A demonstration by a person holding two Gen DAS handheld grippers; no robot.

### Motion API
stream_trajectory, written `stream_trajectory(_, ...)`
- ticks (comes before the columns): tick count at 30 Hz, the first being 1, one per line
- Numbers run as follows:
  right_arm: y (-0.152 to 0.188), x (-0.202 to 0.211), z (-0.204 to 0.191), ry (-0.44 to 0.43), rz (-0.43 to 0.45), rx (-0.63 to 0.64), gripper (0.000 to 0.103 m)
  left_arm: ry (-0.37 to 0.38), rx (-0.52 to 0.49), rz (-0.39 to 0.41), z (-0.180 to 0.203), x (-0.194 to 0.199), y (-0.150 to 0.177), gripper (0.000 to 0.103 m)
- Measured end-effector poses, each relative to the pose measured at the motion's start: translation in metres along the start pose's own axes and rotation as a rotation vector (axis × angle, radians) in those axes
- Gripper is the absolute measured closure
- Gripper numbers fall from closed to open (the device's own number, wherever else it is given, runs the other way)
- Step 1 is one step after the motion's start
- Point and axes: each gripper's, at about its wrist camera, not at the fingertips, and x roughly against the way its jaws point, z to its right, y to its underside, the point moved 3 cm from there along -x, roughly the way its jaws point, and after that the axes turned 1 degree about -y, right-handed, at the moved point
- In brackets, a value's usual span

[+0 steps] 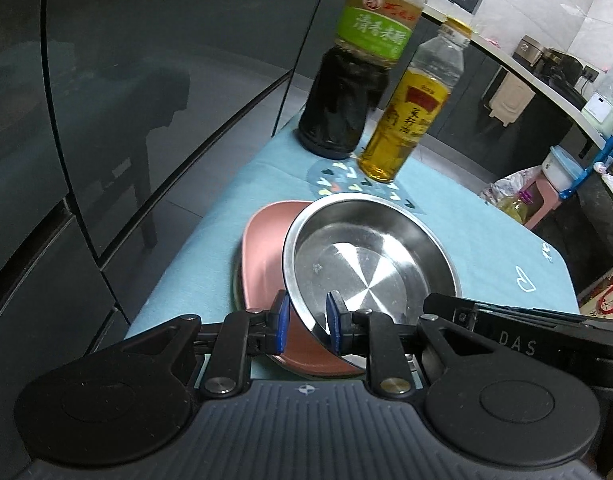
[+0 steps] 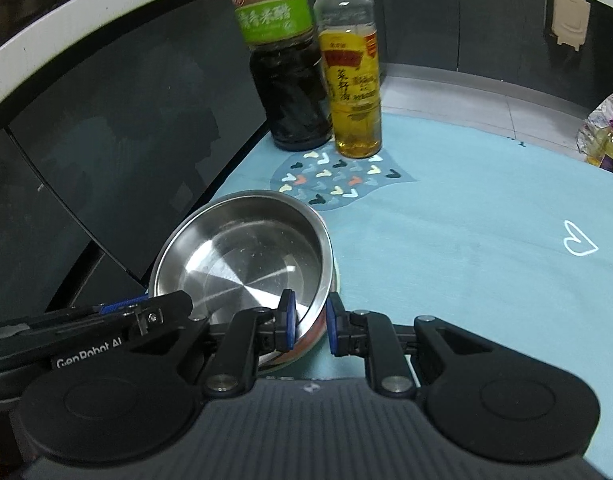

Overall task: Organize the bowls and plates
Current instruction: 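Carry the steel bowl with both grippers over the pink square dish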

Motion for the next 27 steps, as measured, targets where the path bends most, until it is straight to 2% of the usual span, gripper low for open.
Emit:
stream_trajectory(7,-0.003,-0.018,-0.002,0.000,-0.029,0.006,0.101,-0.023,-0.002,-0.007,-0.006,-0.011,-0.004,0.086)
stream_trajectory(14,-0.002,-0.022,-0.001,-0.003,-0.020,0.002,0.099,-0.039,-0.004,-0.024,-0.010,-0.019,-0.005,0.085)
stream_trajectory(18,-0.002,-0.017,0.006,-0.012,-0.014,-0.023,0.078,-0.029,0.016,-0.004,-0.014,-0.013,-0.007,0.085)
stream_trajectory(21,-0.001,-0.013,0.013,-0.010,0.000,-0.053,0.076,-0.024,0.020,0.012,-0.014,-0.008,-0.009,0.081)
stream_trajectory(27,0.002,-0.014,0.021,-0.019,-0.030,-0.090,0.074,-0.031,0.035,0.021,-0.018,-0.003,-0.009,0.078)
